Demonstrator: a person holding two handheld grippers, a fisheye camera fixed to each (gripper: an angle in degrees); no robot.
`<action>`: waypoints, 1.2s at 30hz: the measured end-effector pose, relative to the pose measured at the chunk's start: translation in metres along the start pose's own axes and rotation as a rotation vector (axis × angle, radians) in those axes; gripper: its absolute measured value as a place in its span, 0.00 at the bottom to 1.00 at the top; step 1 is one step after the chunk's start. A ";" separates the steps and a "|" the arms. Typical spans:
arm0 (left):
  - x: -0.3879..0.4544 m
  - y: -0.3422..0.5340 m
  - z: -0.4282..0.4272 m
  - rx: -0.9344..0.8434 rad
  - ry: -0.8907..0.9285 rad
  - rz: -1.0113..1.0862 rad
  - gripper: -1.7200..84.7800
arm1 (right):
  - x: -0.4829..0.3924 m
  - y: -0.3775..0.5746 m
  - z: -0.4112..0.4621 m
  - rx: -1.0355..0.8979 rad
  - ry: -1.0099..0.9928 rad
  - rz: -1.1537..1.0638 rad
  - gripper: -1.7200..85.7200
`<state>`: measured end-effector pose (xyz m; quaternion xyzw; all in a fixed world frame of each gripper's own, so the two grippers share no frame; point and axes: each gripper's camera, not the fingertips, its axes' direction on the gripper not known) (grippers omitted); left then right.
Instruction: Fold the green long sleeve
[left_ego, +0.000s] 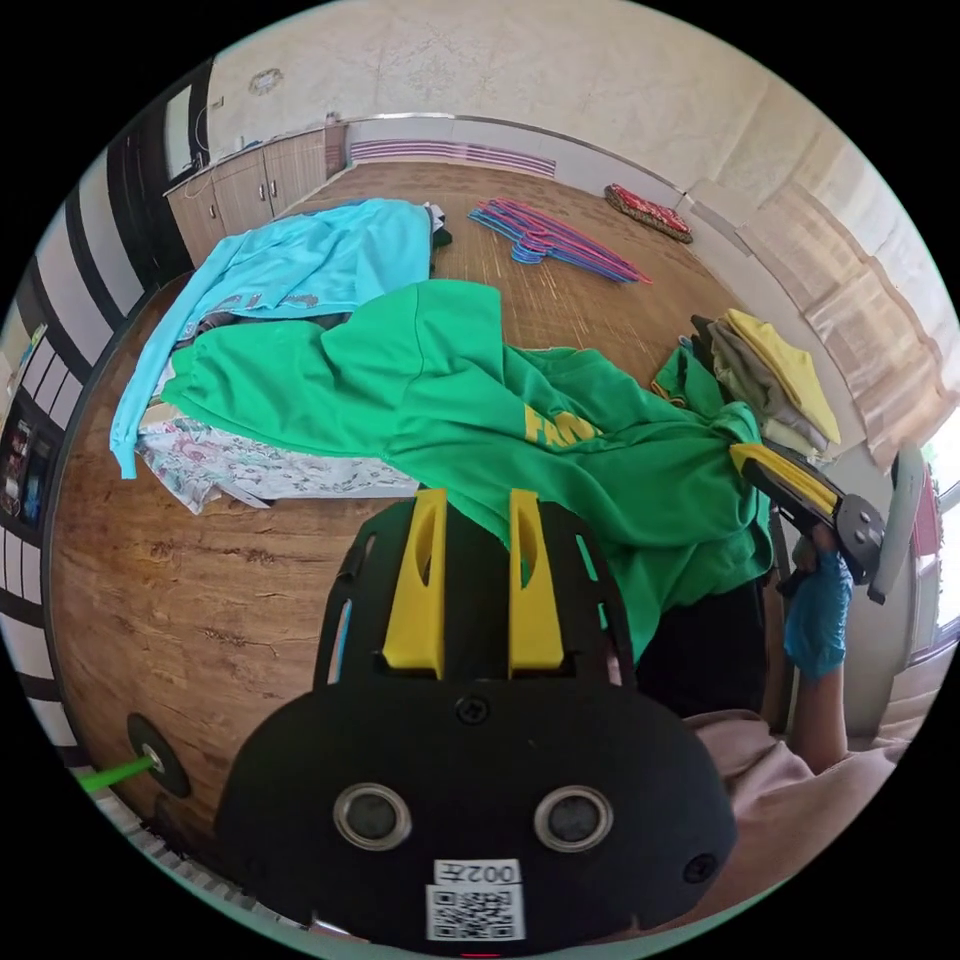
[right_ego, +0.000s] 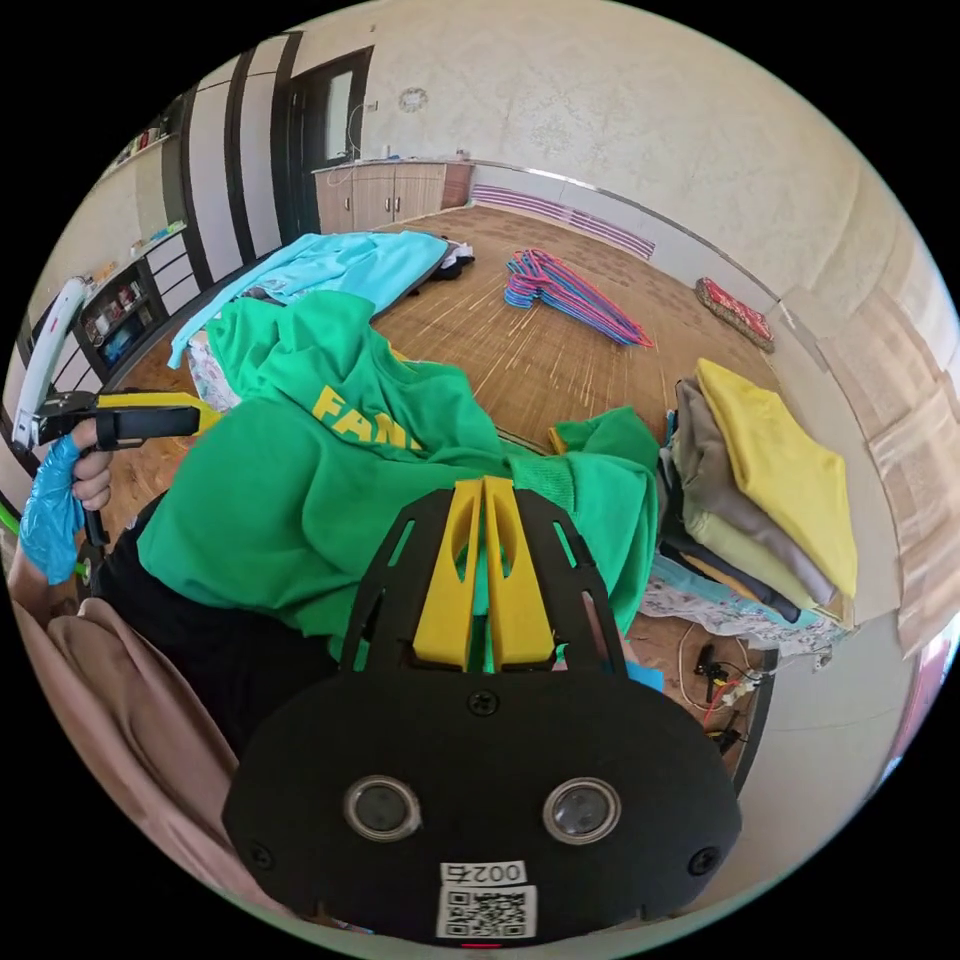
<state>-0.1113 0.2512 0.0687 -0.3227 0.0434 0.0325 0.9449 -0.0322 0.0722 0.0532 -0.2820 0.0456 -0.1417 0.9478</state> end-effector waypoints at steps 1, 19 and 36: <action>-0.003 0.001 -0.007 0.028 0.042 0.015 0.11 | 0.006 0.003 -0.006 0.028 0.020 0.019 0.01; -0.032 0.007 0.003 -0.072 -0.023 0.089 0.03 | 0.087 0.065 0.010 0.036 -0.216 0.216 0.14; -0.114 0.019 -0.109 -0.022 0.053 0.168 0.01 | 0.108 0.109 -0.114 0.125 -0.468 -0.064 0.02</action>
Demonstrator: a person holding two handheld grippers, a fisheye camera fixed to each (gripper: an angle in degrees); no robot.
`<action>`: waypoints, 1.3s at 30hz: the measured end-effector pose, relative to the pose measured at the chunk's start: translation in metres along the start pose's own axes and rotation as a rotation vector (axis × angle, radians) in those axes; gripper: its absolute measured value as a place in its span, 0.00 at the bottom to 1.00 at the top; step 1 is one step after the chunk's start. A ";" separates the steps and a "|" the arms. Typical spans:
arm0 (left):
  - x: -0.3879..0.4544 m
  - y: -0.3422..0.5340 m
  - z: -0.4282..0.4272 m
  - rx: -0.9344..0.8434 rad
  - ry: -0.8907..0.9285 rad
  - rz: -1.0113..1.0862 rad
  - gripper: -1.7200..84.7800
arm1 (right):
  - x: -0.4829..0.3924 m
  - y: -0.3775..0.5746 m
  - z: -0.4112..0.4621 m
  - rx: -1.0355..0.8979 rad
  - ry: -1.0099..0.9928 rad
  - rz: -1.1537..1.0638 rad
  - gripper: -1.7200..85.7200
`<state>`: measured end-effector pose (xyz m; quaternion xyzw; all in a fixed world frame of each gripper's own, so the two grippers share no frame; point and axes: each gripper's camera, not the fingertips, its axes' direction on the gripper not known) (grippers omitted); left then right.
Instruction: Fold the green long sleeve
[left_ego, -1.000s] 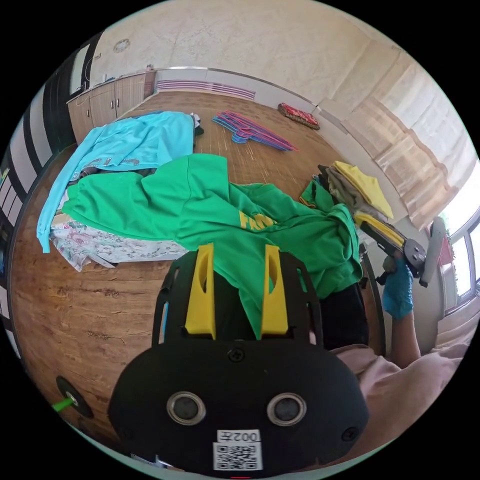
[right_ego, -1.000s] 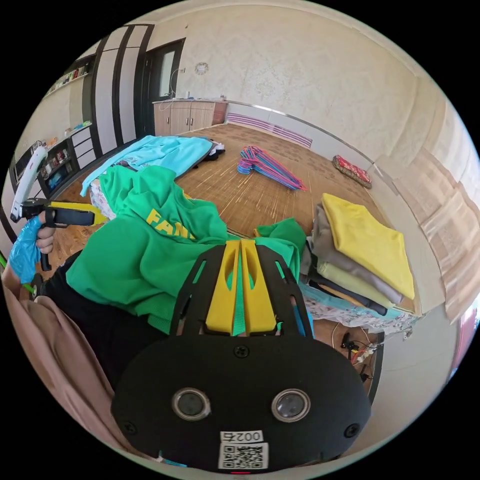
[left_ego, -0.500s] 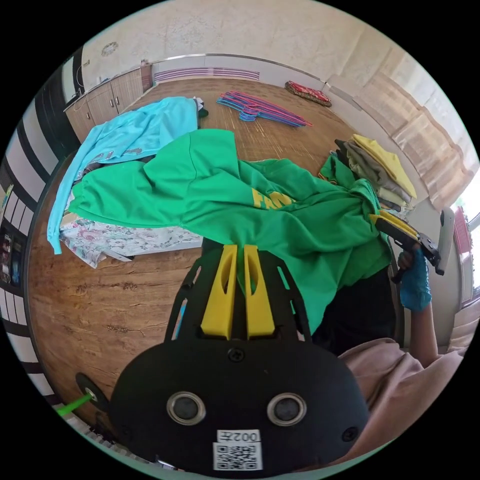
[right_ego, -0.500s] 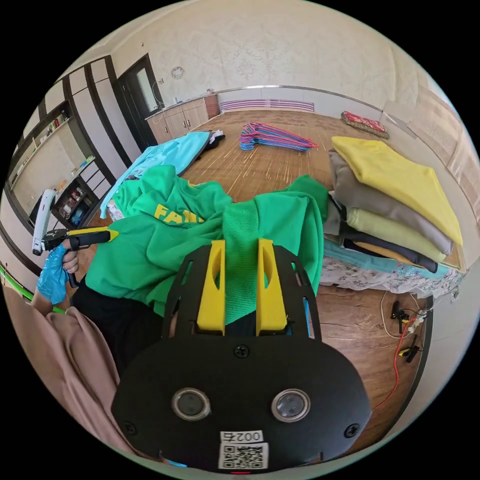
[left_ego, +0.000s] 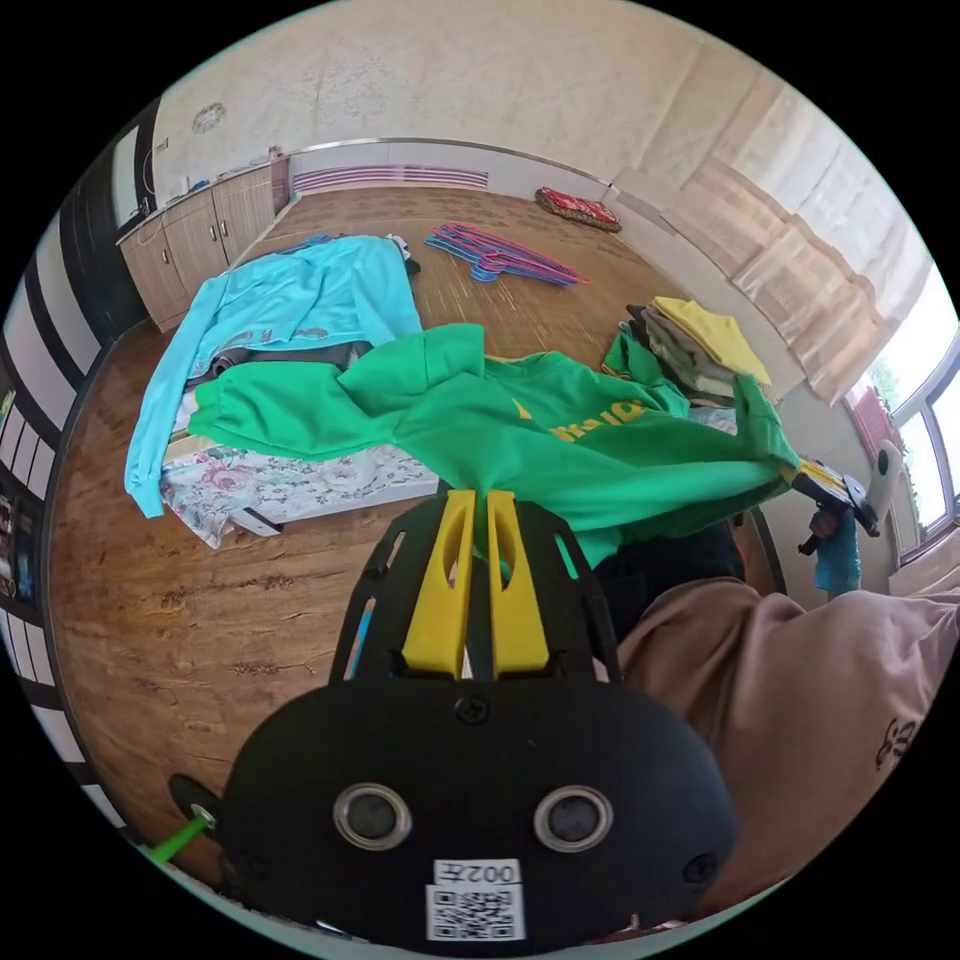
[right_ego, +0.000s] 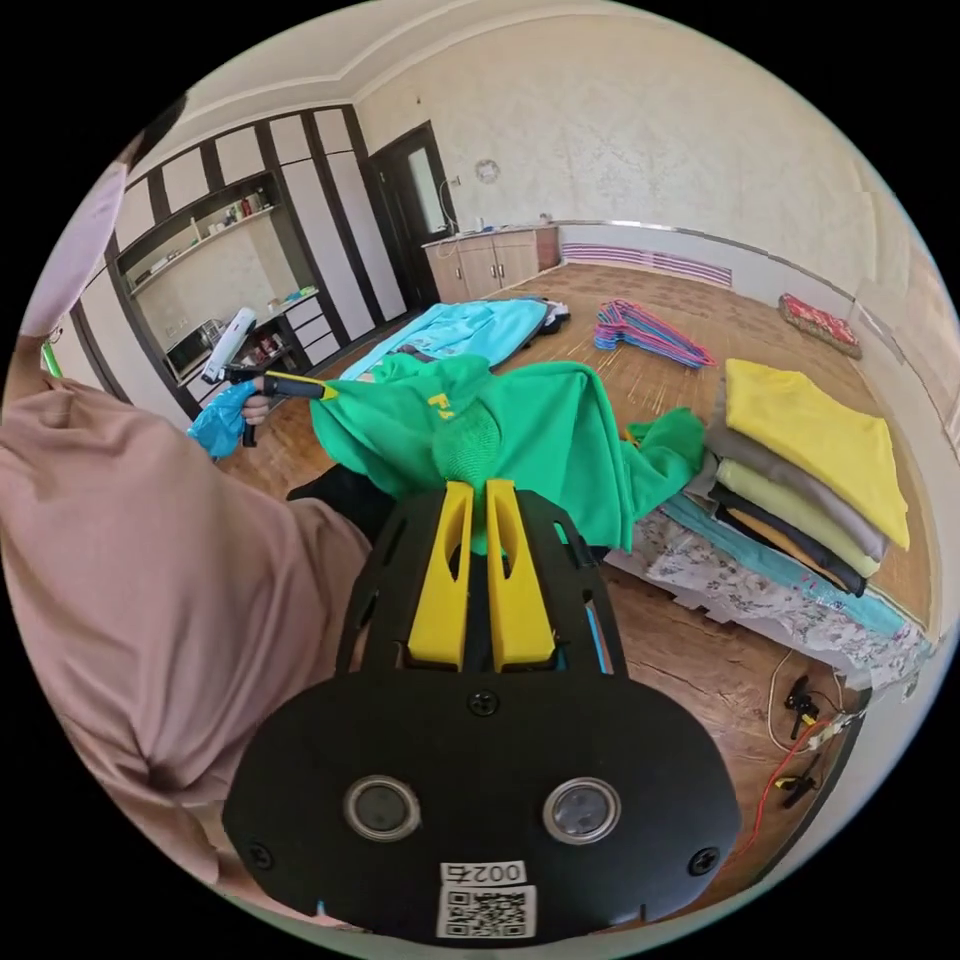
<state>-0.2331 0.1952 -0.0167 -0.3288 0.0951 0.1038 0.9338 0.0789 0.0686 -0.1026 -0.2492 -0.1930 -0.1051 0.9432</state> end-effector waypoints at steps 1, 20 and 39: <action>-0.002 0.001 -0.002 -0.009 -0.019 0.011 0.01 | 0.002 0.000 -0.001 -0.047 -0.027 -0.021 0.02; -0.058 -0.065 0.016 0.066 -0.183 -0.132 0.03 | 0.101 -0.091 0.043 0.131 0.125 0.098 0.13; -0.058 -0.196 0.170 0.005 -0.164 0.007 0.11 | 0.154 -0.246 0.284 -0.334 0.043 -0.029 0.09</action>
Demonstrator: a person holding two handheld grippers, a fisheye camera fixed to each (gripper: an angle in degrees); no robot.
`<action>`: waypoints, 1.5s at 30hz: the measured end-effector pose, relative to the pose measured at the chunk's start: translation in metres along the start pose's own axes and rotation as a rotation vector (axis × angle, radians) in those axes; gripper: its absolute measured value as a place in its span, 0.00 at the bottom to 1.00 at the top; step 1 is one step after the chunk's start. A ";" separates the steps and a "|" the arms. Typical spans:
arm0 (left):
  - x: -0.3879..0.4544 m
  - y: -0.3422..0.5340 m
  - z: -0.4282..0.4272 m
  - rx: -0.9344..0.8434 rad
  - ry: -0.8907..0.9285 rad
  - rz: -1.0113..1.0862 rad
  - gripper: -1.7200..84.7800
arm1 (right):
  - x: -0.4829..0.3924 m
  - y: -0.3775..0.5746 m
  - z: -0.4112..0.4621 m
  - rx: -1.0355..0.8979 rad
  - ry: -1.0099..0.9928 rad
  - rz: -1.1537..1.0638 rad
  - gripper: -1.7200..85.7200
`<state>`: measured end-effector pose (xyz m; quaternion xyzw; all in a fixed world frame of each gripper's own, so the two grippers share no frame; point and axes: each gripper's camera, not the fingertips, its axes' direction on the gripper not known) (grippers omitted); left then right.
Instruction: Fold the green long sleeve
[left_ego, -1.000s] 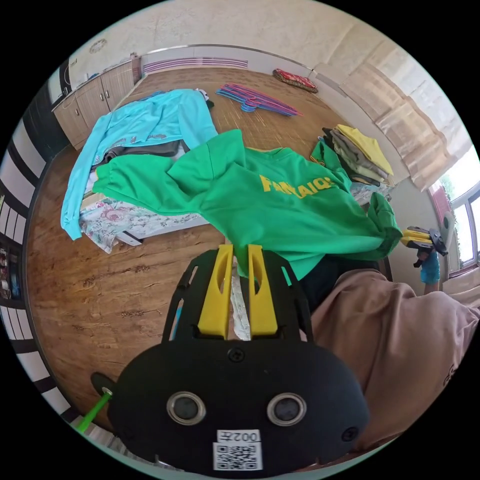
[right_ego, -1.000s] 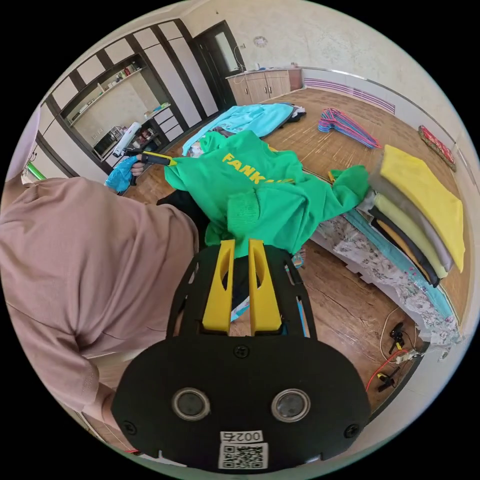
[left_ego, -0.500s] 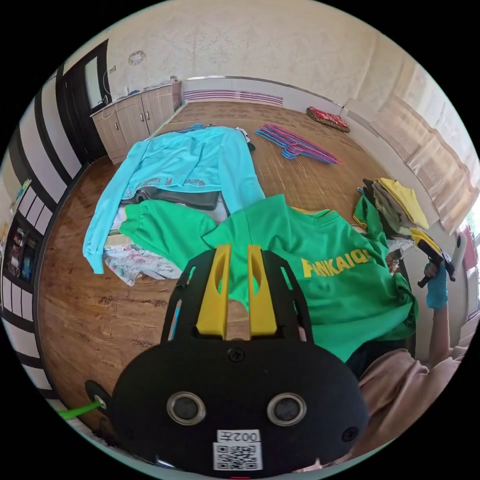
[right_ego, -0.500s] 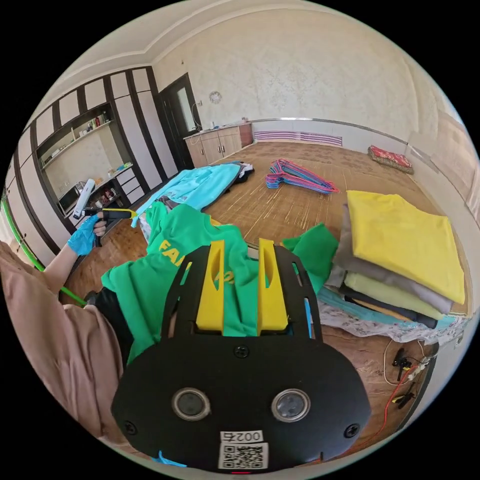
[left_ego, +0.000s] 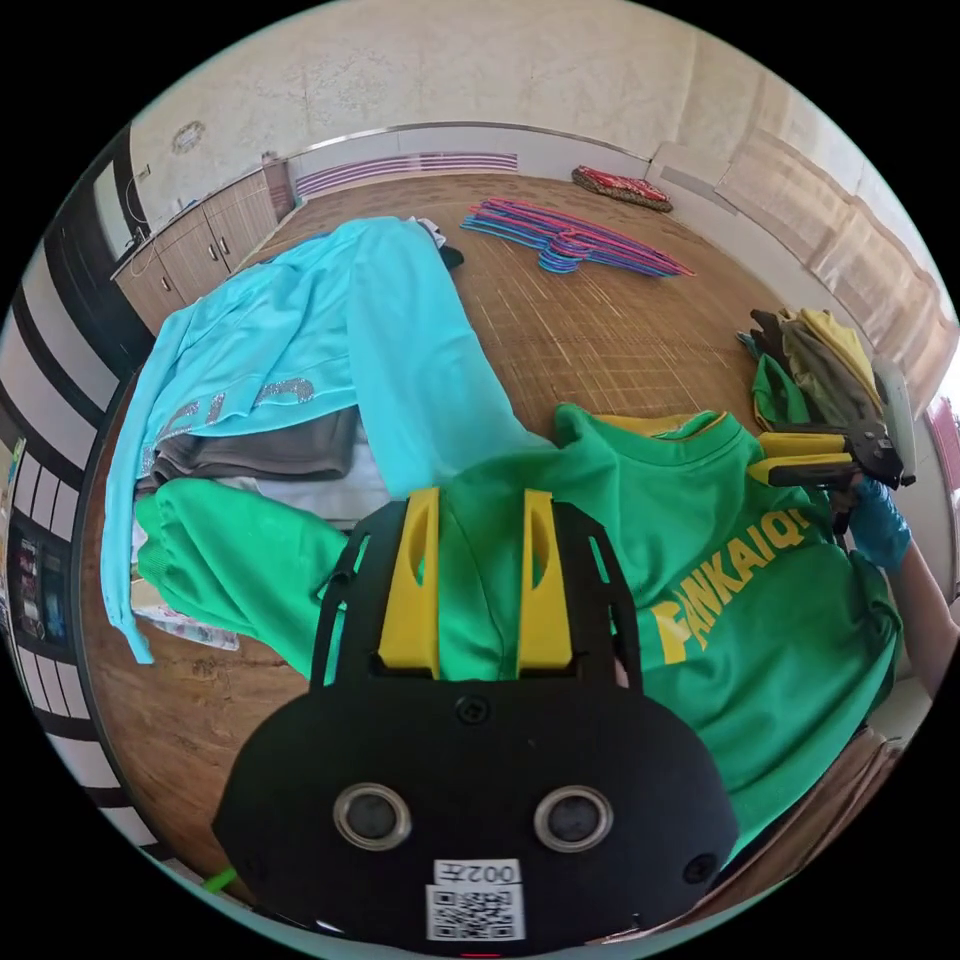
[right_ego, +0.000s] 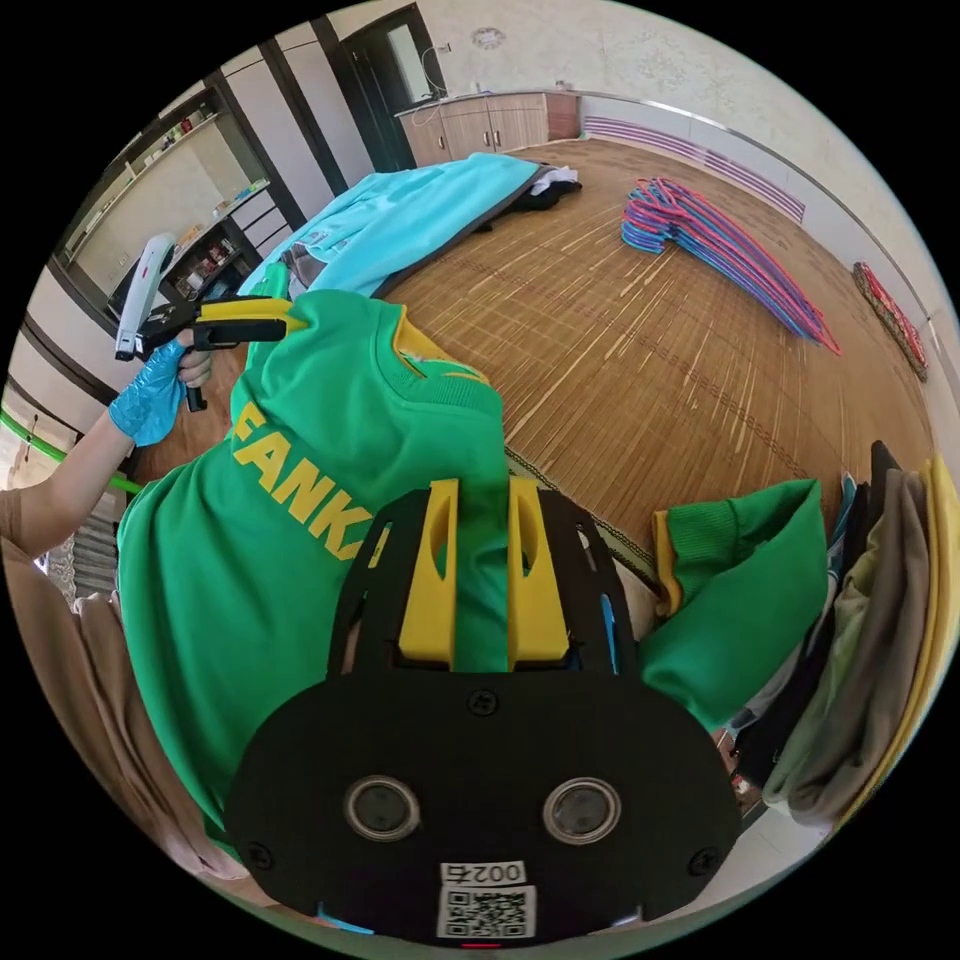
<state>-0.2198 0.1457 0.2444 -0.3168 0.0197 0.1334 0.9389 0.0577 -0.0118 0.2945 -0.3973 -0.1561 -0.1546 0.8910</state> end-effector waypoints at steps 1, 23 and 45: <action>0.001 0.001 0.000 0.016 -0.014 -0.029 0.07 | -0.001 -0.002 0.001 0.010 -0.002 -0.010 0.07; 0.050 -0.109 -0.119 0.452 -0.174 0.009 0.01 | -0.026 -0.061 -0.135 0.617 0.500 0.050 0.02; 0.064 -0.152 -0.020 0.033 -0.069 -0.043 0.01 | 0.045 -0.108 -0.011 0.092 0.163 0.130 0.07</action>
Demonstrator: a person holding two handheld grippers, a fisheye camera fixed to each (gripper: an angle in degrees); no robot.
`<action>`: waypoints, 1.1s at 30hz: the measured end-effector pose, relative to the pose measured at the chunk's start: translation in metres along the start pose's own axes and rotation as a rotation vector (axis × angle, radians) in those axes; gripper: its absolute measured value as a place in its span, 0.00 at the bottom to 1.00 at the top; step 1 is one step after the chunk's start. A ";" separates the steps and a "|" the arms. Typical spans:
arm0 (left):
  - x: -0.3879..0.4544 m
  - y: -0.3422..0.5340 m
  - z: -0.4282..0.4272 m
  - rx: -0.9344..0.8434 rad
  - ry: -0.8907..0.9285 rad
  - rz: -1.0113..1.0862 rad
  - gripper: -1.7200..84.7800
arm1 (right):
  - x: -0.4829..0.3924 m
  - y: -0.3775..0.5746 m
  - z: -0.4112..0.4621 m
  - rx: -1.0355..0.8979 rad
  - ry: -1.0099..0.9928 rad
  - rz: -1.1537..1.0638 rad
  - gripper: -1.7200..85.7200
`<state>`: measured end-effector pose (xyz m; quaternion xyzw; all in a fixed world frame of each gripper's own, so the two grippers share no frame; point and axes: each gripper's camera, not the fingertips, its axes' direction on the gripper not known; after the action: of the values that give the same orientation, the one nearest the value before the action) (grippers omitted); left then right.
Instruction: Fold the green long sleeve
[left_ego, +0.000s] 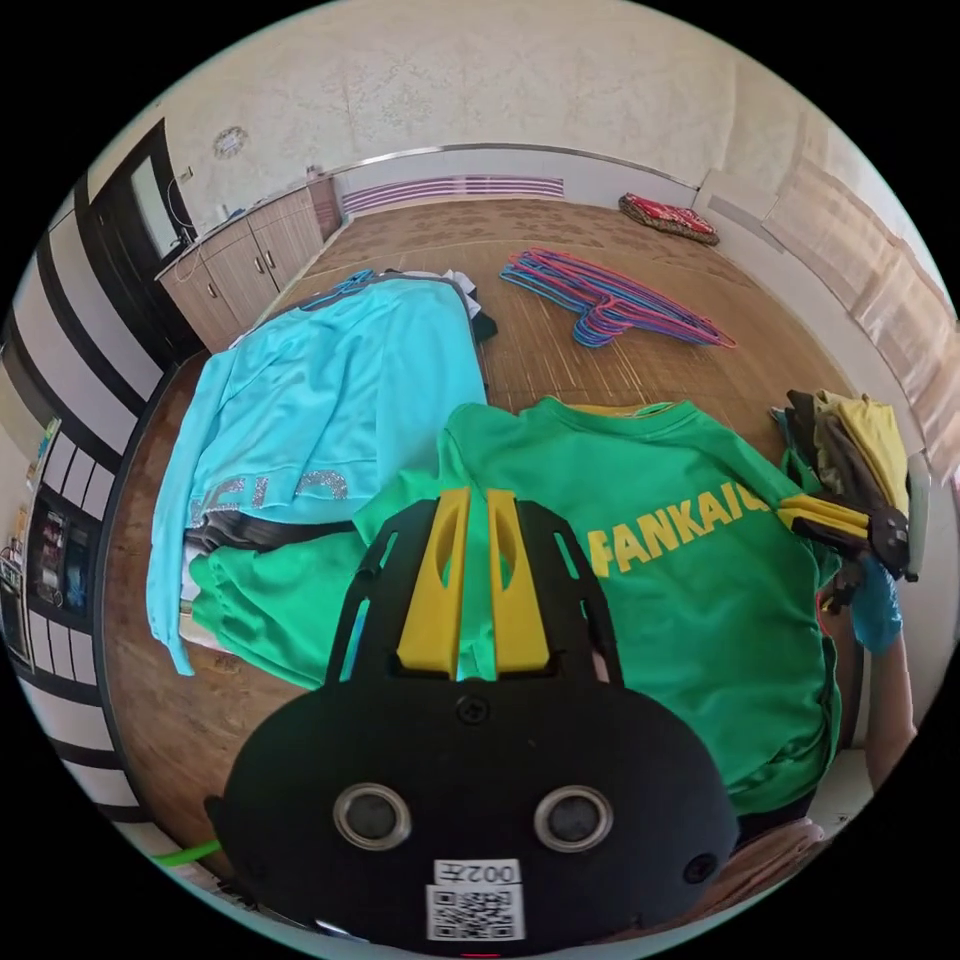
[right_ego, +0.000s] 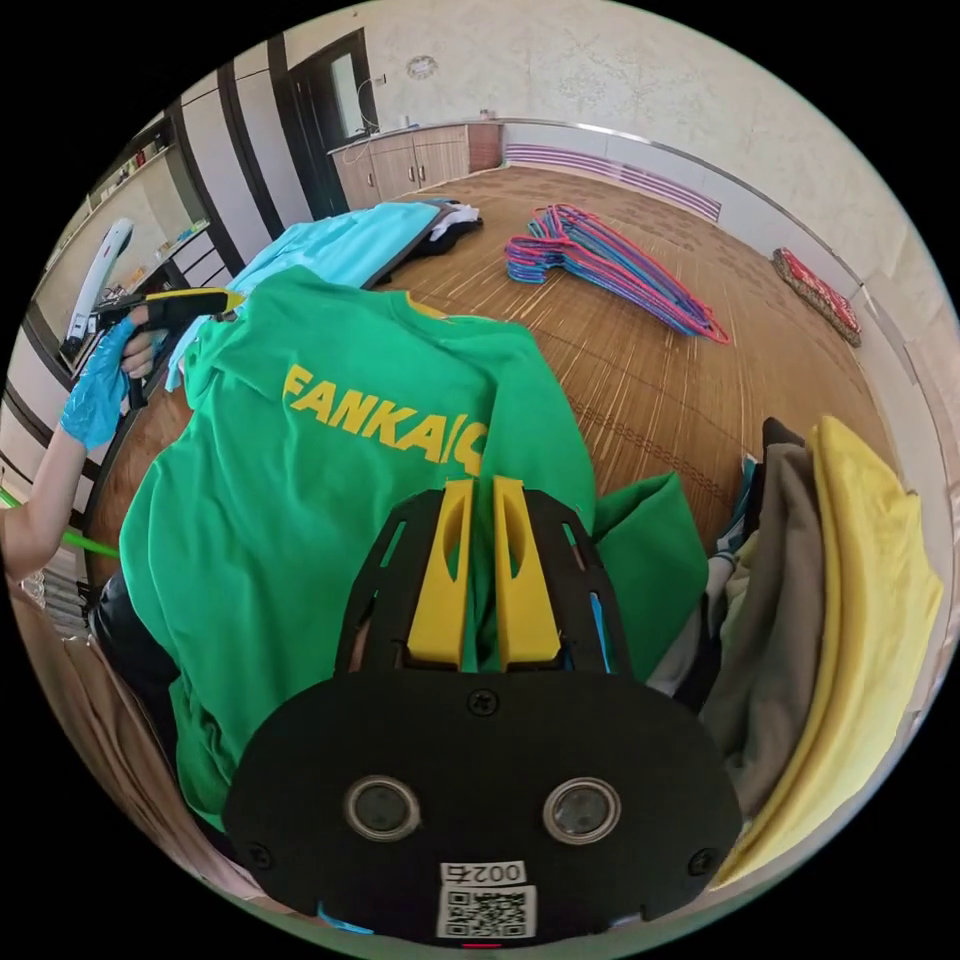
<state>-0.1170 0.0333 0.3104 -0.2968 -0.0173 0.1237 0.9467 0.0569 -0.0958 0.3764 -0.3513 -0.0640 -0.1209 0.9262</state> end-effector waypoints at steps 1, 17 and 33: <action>0.006 0.006 0.002 -0.016 0.034 0.016 0.01 | -0.002 0.001 0.006 0.001 -0.002 0.007 0.07; 0.073 0.058 0.056 -0.162 -0.132 0.201 0.01 | -0.007 0.001 0.023 -0.020 0.294 0.055 0.01; 0.070 0.137 -0.024 -0.132 -0.088 0.105 0.01 | -0.115 0.058 -0.076 0.134 -0.223 -0.256 0.11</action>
<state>-0.0775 0.1455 0.2101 -0.3534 -0.0512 0.1847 0.9156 -0.0353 -0.0834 0.2598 -0.2890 -0.2183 -0.1938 0.9118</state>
